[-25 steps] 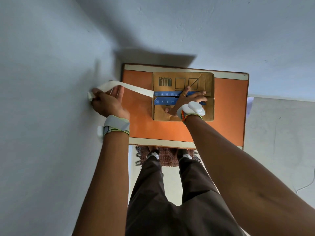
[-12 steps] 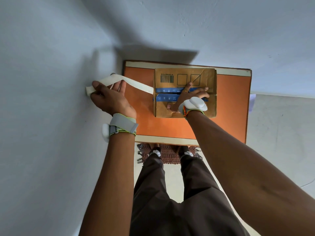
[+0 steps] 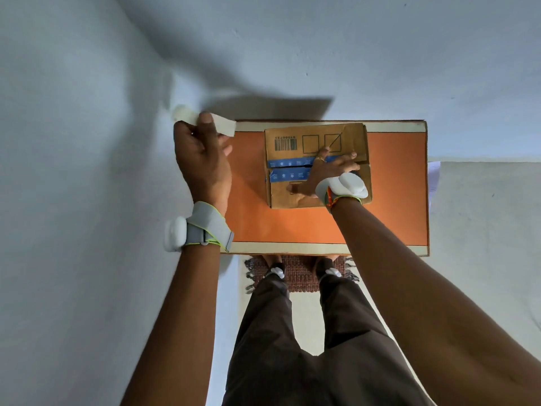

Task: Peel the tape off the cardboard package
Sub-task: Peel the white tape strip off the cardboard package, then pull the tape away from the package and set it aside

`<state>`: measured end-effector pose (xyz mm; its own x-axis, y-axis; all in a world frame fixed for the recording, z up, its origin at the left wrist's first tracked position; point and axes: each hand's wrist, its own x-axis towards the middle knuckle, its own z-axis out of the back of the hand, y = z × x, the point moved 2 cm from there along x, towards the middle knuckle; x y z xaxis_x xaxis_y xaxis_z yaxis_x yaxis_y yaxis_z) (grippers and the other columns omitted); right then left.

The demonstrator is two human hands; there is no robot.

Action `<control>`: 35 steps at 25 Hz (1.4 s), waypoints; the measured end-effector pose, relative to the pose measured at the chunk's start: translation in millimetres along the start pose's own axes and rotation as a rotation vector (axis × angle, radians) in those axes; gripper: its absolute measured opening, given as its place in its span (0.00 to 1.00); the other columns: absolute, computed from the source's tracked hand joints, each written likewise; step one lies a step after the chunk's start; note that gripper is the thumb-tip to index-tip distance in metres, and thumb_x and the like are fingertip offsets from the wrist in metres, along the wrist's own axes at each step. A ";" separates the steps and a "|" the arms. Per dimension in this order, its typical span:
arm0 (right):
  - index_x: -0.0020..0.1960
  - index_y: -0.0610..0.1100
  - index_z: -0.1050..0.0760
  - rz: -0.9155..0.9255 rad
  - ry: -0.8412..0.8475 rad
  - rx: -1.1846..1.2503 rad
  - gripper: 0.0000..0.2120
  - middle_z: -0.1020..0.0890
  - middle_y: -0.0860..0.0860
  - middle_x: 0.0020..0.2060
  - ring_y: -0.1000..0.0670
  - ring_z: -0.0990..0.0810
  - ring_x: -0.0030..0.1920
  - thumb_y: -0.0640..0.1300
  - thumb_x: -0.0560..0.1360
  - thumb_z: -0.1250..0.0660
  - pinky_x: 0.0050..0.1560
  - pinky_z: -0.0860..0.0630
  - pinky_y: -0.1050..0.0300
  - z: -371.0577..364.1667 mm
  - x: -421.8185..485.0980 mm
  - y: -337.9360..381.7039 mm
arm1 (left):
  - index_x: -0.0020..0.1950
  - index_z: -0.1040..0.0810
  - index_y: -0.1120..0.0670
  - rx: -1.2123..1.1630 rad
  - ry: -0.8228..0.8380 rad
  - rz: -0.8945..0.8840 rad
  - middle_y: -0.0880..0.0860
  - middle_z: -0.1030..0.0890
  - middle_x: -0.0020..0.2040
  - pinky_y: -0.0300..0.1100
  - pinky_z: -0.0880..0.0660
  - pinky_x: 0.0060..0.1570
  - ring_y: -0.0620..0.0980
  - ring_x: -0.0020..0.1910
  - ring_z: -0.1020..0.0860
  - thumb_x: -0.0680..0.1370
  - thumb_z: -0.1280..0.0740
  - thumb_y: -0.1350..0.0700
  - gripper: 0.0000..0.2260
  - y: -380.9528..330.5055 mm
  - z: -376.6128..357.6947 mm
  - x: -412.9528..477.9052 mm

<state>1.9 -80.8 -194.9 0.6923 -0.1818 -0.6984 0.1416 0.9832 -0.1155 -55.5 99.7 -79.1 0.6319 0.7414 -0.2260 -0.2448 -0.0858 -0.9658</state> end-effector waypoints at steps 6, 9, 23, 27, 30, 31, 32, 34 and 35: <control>0.72 0.42 0.32 0.800 -0.167 1.014 0.30 0.20 0.46 0.62 0.49 0.24 0.65 0.41 0.72 0.26 0.63 0.25 0.51 44.8 -53.7 -34.1 | 0.52 0.23 0.53 0.366 0.553 0.039 0.49 0.16 0.47 0.44 0.18 0.41 0.44 0.44 0.16 0.80 0.36 0.52 0.05 8.2 -38.2 -37.5; 0.53 0.47 0.20 0.763 -0.090 1.332 0.11 0.16 0.50 0.48 0.55 0.18 0.50 0.33 0.74 0.30 0.53 0.21 0.58 41.8 -55.9 -71.0 | 0.50 0.23 0.53 0.383 0.601 -0.036 0.50 0.16 0.45 0.42 0.19 0.44 0.45 0.43 0.16 0.80 0.35 0.52 0.06 -1.2 -73.6 -43.7; 0.39 0.47 0.21 0.244 0.011 1.649 0.07 0.22 0.53 0.30 0.48 0.28 0.35 0.45 0.76 0.30 0.40 0.29 0.52 -30.1 14.9 -273.6 | 0.48 0.27 0.56 0.406 1.011 0.204 0.53 0.13 0.40 0.37 0.33 0.21 0.47 0.23 0.23 0.82 0.40 0.55 0.07 70.5 -300.4 -136.0; 0.38 0.39 0.25 0.258 0.050 1.450 0.18 0.27 0.45 0.32 0.47 0.32 0.34 0.54 0.73 0.30 0.38 0.33 0.53 -53.5 59.2 -324.9 | 0.47 0.27 0.56 0.481 1.118 0.231 0.55 0.14 0.40 0.39 0.34 0.22 0.48 0.22 0.25 0.82 0.41 0.56 0.07 117.4 -359.3 -169.8; 0.45 0.32 0.23 0.232 0.057 1.345 0.23 0.29 0.46 0.33 0.49 0.33 0.34 0.55 0.75 0.31 0.38 0.34 0.56 -77.9 95.2 -359.7 | 0.48 0.28 0.58 0.555 1.181 0.221 0.58 0.14 0.41 0.39 0.33 0.23 0.48 0.22 0.25 0.82 0.41 0.57 0.07 156.2 -402.0 -190.6; 0.46 0.32 0.22 0.201 0.038 1.338 0.22 0.29 0.47 0.32 0.52 0.33 0.32 0.54 0.76 0.31 0.37 0.34 0.58 -87.0 106.7 -369.9 | 0.47 0.28 0.58 0.574 1.190 0.222 0.56 0.14 0.39 0.38 0.33 0.22 0.48 0.22 0.25 0.82 0.41 0.56 0.07 169.0 -414.9 -196.9; 0.46 0.33 0.22 0.161 0.003 1.334 0.21 0.29 0.48 0.32 0.53 0.34 0.31 0.54 0.76 0.31 0.35 0.34 0.61 -96.9 118.4 -379.0 | 0.46 0.28 0.57 0.591 1.189 0.223 0.55 0.14 0.38 0.37 0.33 0.22 0.48 0.22 0.24 0.82 0.41 0.56 0.08 182.1 -428.2 -201.2; 0.46 0.36 0.21 0.023 -0.069 1.378 0.20 0.25 0.49 0.33 0.54 0.32 0.32 0.55 0.75 0.31 0.36 0.31 0.60 -127.5 149.8 -398.9 | 0.43 0.29 0.55 0.645 1.180 0.222 0.55 0.14 0.39 0.37 0.28 0.23 0.49 0.24 0.21 0.81 0.40 0.55 0.08 217.4 -462.3 -210.2; 0.46 0.38 0.19 -0.066 -0.094 1.415 0.18 0.22 0.50 0.34 0.54 0.30 0.33 0.55 0.75 0.30 0.38 0.28 0.57 -144.0 163.4 -405.5 | 0.44 0.28 0.56 0.676 1.180 0.239 0.57 0.15 0.41 0.39 0.24 0.26 0.50 0.27 0.18 0.80 0.40 0.56 0.06 232.1 -476.6 -213.5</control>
<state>-44.2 -506.5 -363.9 0.6927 -0.2815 -0.6641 0.7137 0.1345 0.6874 103.2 -395.7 -315.7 0.6843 -0.2726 -0.6763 -0.5256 0.4584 -0.7166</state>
